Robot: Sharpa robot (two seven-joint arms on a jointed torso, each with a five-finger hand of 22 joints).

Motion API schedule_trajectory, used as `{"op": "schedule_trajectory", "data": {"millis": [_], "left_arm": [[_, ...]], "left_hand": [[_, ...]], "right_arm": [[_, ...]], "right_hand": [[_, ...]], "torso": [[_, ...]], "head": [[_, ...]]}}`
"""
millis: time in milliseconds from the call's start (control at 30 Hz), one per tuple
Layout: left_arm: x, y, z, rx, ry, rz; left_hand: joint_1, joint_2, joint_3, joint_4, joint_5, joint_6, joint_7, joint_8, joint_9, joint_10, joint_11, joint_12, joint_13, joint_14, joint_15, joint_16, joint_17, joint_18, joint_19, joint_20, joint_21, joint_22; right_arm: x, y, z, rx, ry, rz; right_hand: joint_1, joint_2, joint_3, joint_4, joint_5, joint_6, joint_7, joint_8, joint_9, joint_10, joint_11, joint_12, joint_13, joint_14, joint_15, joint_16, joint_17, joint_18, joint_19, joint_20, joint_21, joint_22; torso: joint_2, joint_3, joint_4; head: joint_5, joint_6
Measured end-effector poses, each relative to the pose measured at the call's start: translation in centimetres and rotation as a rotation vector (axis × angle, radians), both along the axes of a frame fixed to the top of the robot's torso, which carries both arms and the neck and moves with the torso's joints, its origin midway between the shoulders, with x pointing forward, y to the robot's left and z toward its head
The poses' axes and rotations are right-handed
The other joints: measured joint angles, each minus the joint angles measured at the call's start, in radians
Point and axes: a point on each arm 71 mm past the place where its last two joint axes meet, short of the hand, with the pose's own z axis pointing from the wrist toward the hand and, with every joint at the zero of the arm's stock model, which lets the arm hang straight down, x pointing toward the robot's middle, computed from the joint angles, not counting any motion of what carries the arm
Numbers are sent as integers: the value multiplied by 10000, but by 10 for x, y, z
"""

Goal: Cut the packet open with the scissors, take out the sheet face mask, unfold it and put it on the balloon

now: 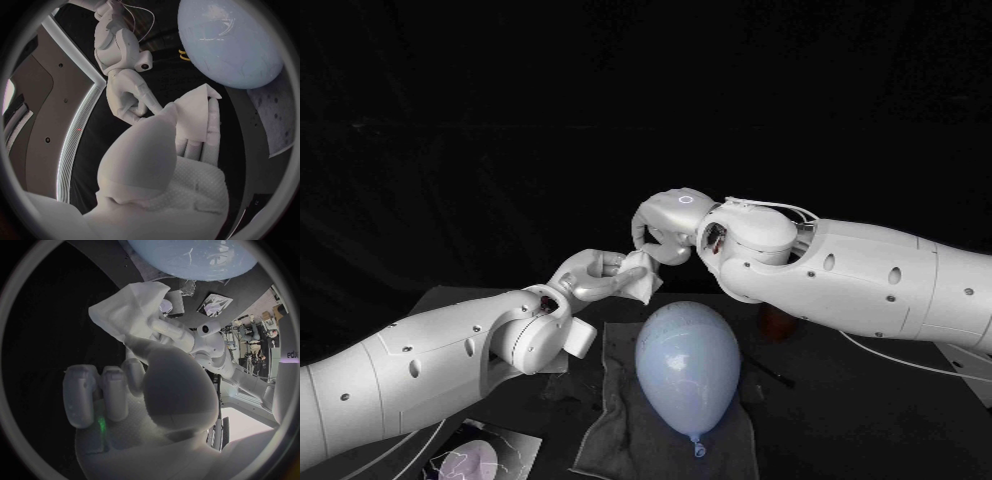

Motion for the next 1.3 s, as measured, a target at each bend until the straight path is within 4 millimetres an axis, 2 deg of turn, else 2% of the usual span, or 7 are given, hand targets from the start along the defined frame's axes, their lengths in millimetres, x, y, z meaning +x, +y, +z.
{"op": "schedule_trajectory", "data": {"millis": [133,400,700,867,1000,1100,1300], "left_arm": [[0,1,0,-10,7,35],[0,3,0,-71,79,71],[0,8,0,-349,341,165],[-1,13,-1,-608,570,246],[-2,16,-1,-776,720,260],[-3,18,-1,-896,832,229],[-4,20,-1,-1059,1030,170]], "left_hand": [[-270,-293,1191,51,-19,399,-160,105,123,699,-188,-112,0,492,-208,146,169,3,409,-230,206,33],[-900,-681,2626,-378,-12,505,-157,121,332,1005,-267,-190,1,640,-282,146,391,2,544,-367,363,37],[-1235,-1005,3574,-1736,6,273,-226,-492,317,1670,-361,-157,23,1197,-488,282,745,-13,471,-690,1242,589],[-1254,-1093,3334,-1977,19,162,-320,-957,115,1329,-375,-231,5,1293,-438,326,926,-187,-150,-997,2133,1249],[-1544,-1205,3791,-2546,21,47,-433,-1267,44,791,-210,-223,3,1540,-463,341,1070,-336,-685,-1197,3080,1951],[-1822,-1153,5550,-4366,26,-248,-489,-1474,-1,199,-127,-209,-17,1655,-423,340,1154,-342,-998,-1231,3508,2268],[-2138,-1075,6076,-4893,20,-548,-539,-1648,-11,-539,22,-231,-15,1732,-376,389,1277,-485,-1315,-1162,3928,2564]], "right_arm": [[2,-3,0,75,91,-18],[10,-12,1,432,272,-226],[19,-25,0,1025,479,-508],[24,-39,0,1927,686,-767],[28,-53,-2,3054,1123,-1036],[29,-63,-7,3959,1594,-1203],[27,-75,-18,5206,2361,-1341]], "right_hand": [[-472,-241,-114,122,24,-565,99,-98,419,-414,95,-548,-61,0,0,-159,0,0,-1,0,-308,-1],[-817,-968,-386,695,24,-1666,595,-1259,-204,-2140,504,-2954,-1817,-19,310,-947,3,160,-250,298,-1641,-6],[-509,-1129,-218,1083,23,-1887,676,-1793,-449,-3822,610,-5497,-3940,-206,487,-2445,9,577,-1379,446,-3631,-7],[-171,-1052,27,983,87,-1783,692,-1833,-461,-3936,638,-5824,-4386,-559,486,-3221,-330,716,-1839,442,-4674,-3],[10,-1027,192,864,115,-1547,742,-1833,-455,-4056,664,-6078,-4791,-903,500,-4000,-986,869,-2232,453,-5691,-1],[24,-1012,268,789,115,-1447,743,-1833,-425,-4070,648,-6273,-5121,-1037,499,-4455,-1367,871,-2339,448,-6190,-89],[74,-962,292,733,115,-1395,724,-1755,-396,-4071,648,-6308,-5343,-1037,498,-4492,-1423,871,-2294,413,-6182,-139]], "torso": [[0,2,0],[4,2,-3],[11,4,-6],[11,3,-2],[7,2,-2],[5,2,-2],[-1,4,-5]], "head": [[8,4],[13,-10],[8,-11],[20,-1],[49,0],[81,0],[133,0]]}}
